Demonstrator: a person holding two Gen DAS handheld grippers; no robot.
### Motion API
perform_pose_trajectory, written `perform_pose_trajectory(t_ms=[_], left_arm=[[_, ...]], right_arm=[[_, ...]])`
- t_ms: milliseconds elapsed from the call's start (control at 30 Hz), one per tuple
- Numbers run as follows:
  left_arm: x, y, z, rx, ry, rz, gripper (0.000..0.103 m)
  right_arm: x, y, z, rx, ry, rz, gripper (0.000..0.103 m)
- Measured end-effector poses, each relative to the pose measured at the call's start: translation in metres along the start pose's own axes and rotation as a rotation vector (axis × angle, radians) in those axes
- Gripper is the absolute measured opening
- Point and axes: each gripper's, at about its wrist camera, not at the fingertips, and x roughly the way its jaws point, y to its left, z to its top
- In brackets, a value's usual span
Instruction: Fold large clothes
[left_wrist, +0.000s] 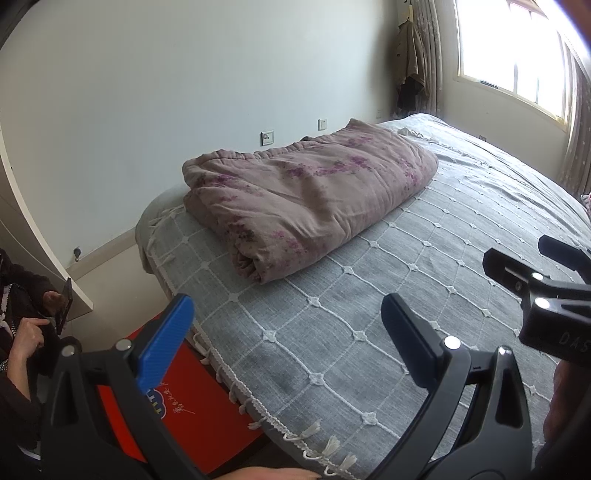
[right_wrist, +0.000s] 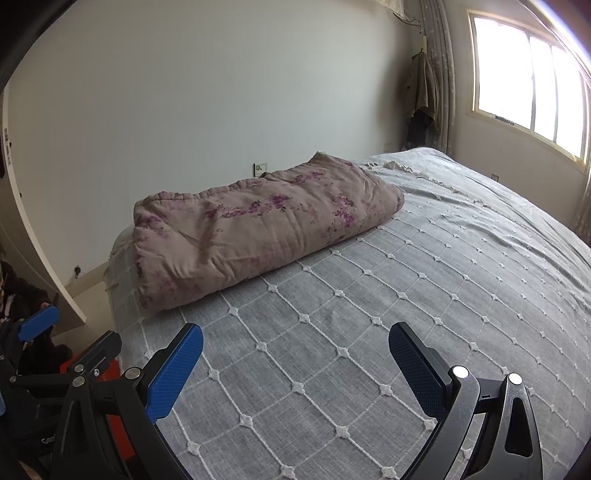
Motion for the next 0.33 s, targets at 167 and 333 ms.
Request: perform_pose_trajectory(t_ms=[167, 333], left_arm=[[0.0, 0.0002, 0.0001, -0.001, 0.001, 0.0, 0.101], [0.0001, 0.0005, 0.0003, 0.0, -0.001, 0.001, 0.101]], right_arm=[[0.0001, 0.0001, -0.0002, -0.001, 0.001, 0.0, 0.102], [0.0006, 0.0001, -0.0009, -0.001, 0.001, 0.001, 0.102]])
